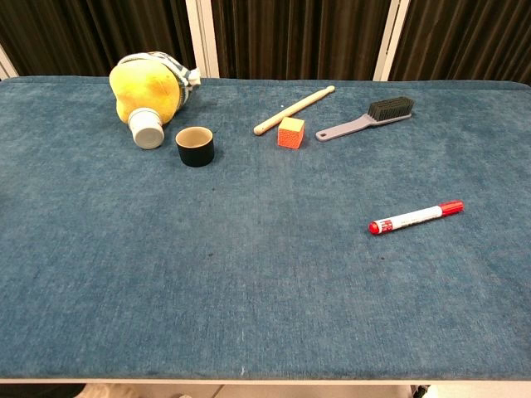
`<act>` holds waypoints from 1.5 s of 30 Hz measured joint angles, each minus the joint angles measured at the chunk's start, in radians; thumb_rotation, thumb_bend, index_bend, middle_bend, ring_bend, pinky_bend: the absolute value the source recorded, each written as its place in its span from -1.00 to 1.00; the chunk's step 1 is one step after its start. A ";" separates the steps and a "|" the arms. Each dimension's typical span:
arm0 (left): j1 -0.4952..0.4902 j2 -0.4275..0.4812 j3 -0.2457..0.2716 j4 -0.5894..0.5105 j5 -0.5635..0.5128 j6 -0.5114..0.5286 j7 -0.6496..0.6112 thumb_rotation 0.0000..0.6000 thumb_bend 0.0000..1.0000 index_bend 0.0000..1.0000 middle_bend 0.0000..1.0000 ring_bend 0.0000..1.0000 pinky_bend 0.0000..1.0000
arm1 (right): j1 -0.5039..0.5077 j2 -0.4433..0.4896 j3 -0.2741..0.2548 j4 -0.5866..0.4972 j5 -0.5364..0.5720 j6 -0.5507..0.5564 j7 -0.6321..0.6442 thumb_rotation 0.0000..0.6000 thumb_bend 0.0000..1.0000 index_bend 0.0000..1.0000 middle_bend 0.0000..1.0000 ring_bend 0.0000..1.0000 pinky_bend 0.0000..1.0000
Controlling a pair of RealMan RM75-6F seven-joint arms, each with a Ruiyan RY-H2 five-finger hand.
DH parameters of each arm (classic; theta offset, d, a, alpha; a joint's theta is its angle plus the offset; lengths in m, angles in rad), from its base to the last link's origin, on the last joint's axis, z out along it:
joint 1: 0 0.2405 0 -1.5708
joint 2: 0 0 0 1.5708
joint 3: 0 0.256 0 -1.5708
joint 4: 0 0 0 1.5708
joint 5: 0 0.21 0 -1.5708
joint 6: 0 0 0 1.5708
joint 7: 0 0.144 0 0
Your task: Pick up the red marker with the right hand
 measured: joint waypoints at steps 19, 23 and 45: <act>0.005 -0.004 -0.005 -0.007 -0.006 0.011 0.000 1.00 -0.37 -0.57 -1.00 -1.00 -0.66 | 0.027 -0.007 -0.008 0.021 0.003 -0.065 0.013 1.00 -0.38 -0.85 -0.92 -0.84 -0.76; 0.007 -0.002 -0.009 -0.009 -0.014 0.012 -0.011 1.00 -0.37 -0.57 -1.00 -1.00 -0.66 | 0.060 -0.023 -0.012 0.027 0.005 -0.132 0.009 1.00 -0.38 -0.77 -0.91 -0.84 -0.76; 0.006 0.002 -0.013 -0.010 -0.023 0.006 -0.011 1.00 -0.37 -0.57 -1.00 -1.00 -0.66 | 0.404 -0.229 0.071 0.178 0.200 -0.599 -0.020 1.00 -0.37 -0.26 -0.91 -0.84 -0.76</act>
